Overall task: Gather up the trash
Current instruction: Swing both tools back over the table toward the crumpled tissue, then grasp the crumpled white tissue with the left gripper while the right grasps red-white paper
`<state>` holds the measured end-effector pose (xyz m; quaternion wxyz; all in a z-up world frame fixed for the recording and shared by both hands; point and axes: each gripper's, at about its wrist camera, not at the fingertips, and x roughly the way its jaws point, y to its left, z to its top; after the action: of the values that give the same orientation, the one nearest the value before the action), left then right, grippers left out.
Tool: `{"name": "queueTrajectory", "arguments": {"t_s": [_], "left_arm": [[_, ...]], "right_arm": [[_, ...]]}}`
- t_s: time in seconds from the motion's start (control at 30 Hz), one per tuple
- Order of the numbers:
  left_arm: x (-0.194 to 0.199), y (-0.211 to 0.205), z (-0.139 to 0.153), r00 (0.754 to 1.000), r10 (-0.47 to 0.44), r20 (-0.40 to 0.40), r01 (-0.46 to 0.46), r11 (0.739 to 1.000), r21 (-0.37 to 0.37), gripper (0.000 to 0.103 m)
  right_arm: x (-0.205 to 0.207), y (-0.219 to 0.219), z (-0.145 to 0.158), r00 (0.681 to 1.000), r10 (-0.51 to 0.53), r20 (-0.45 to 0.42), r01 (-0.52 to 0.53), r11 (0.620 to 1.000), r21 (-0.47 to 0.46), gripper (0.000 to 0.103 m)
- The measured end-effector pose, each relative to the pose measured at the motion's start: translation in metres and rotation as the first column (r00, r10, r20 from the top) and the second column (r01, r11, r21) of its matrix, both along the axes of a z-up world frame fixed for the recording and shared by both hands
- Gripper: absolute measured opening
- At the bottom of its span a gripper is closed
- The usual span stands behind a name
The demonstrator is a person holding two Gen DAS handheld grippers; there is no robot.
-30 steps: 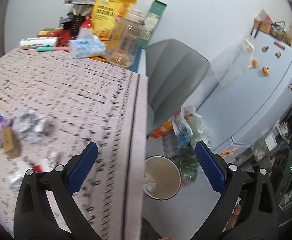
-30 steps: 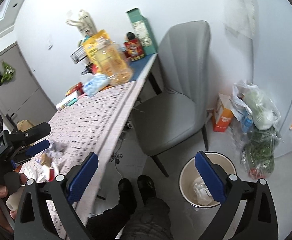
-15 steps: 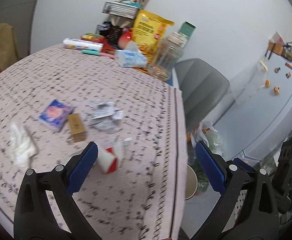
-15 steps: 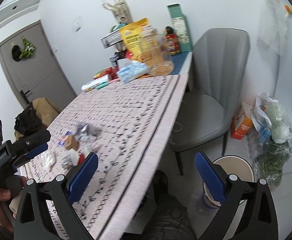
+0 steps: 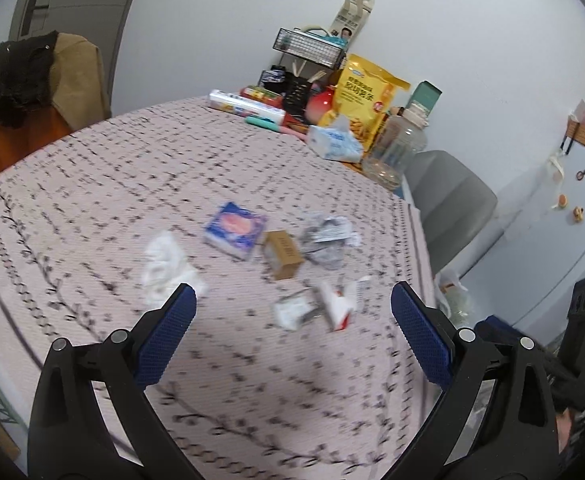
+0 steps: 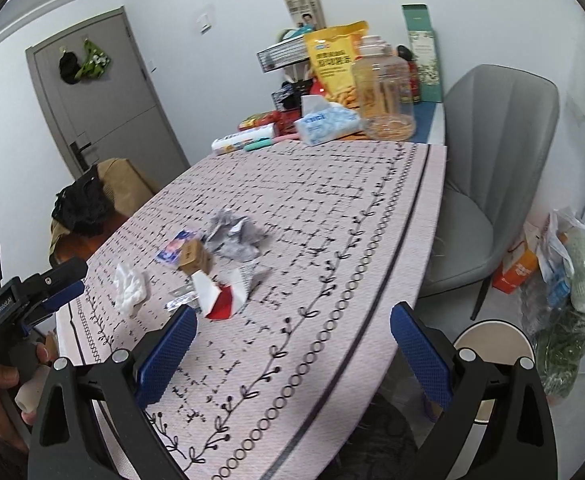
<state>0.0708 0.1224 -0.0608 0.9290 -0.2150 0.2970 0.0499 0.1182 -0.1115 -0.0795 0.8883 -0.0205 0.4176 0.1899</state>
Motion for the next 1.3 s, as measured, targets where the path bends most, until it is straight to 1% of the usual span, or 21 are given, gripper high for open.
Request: {"name": "queueTrajectory", "arguments": {"t_s": [0.1, 0.2, 0.27, 0.33, 0.43, 0.53, 0.63, 0.73, 0.83, 0.93, 0.97, 1.03, 1.1, 1.13, 1.2, 1.3], "left_arm": [[-0.008, 0.018, -0.007, 1.0, 0.024, -0.017, -0.024, 1.0, 0.006, 0.097], [-0.009, 0.025, -0.015, 0.999, 0.03, -0.035, -0.03, 1.0, 0.005, 0.097], [-0.007, 0.028, -0.024, 0.997, 0.033, -0.063, -0.032, 0.999, 0.021, 0.097], [-0.004, 0.031, -0.032, 0.994, 0.055, -0.089, -0.052, 0.998, 0.044, 0.097], [-0.001, 0.041, -0.046, 0.99, 0.074, -0.119, -0.073, 0.997, 0.02, 0.097], [0.005, 0.044, -0.055, 0.986, 0.086, -0.143, -0.083, 0.996, 0.029, 0.096], [0.013, 0.05, -0.062, 0.984, 0.095, -0.153, -0.094, 0.995, 0.017, 0.096], [0.024, 0.051, -0.067, 0.979, 0.102, -0.176, -0.095, 0.994, 0.048, 0.096], [0.037, 0.054, -0.072, 0.973, 0.108, -0.202, -0.098, 0.993, 0.062, 0.094], [0.048, 0.057, -0.079, 0.962, 0.121, -0.244, -0.102, 0.991, 0.091, 0.084], [0.049, 0.057, -0.079, 0.961, 0.129, -0.243, -0.107, 0.989, 0.101, 0.08], [0.052, 0.056, -0.078, 0.958, 0.138, -0.25, -0.11, 0.986, 0.121, 0.07], [0.053, 0.057, -0.077, 0.957, 0.138, -0.256, -0.109, 0.986, 0.123, 0.039], [0.053, 0.058, -0.077, 0.956, 0.133, -0.26, -0.108, 0.988, 0.11, 0.033], [0.05, 0.061, -0.076, 0.958, 0.131, -0.254, -0.112, 0.99, 0.086, 0.025], [0.044, 0.062, -0.071, 0.961, 0.14, -0.239, -0.123, 0.989, 0.085, 0.022]], "right_arm": [[-0.002, 0.007, -0.005, 1.0, 0.022, -0.009, -0.022, 1.0, 0.001, 0.095], [-0.001, 0.016, -0.012, 0.999, 0.048, -0.027, -0.048, 0.999, -0.001, 0.093], [-0.001, 0.022, -0.017, 0.997, 0.067, -0.038, -0.067, 0.998, -0.003, 0.091], [-0.001, 0.025, -0.019, 0.996, 0.079, -0.041, -0.079, 0.997, -0.003, 0.091], [0.0, 0.029, -0.025, 0.994, 0.094, -0.051, -0.095, 0.995, -0.008, 0.091], [0.004, 0.031, -0.033, 0.992, 0.104, -0.076, -0.104, 0.995, -0.005, 0.089], [0.007, 0.035, -0.04, 0.989, 0.115, -0.091, -0.116, 0.993, -0.004, 0.089], [0.013, 0.042, -0.046, 0.986, 0.125, -0.106, -0.127, 0.992, -0.009, 0.089], [0.021, 0.051, -0.052, 0.983, 0.139, -0.122, -0.142, 0.99, -0.02, 0.089], [0.029, 0.061, -0.062, 0.978, 0.152, -0.144, -0.16, 0.986, -0.04, 0.089], [0.033, 0.066, -0.066, 0.975, 0.159, -0.155, -0.169, 0.985, -0.047, 0.089], [0.037, 0.074, -0.074, 0.97, 0.171, -0.171, -0.185, 0.98, -0.067, 0.089], [0.041, 0.086, -0.082, 0.963, 0.193, -0.187, -0.214, 0.972, -0.098, 0.088], [0.043, 0.09, -0.085, 0.961, 0.199, -0.193, -0.222, 0.969, -0.11, 0.088], [0.046, 0.099, -0.091, 0.955, 0.215, -0.203, -0.245, 0.96, -0.136, 0.088], [0.051, 0.108, -0.099, 0.952, 0.219, -0.215, -0.256, 0.953, -0.164, 0.088]]}}
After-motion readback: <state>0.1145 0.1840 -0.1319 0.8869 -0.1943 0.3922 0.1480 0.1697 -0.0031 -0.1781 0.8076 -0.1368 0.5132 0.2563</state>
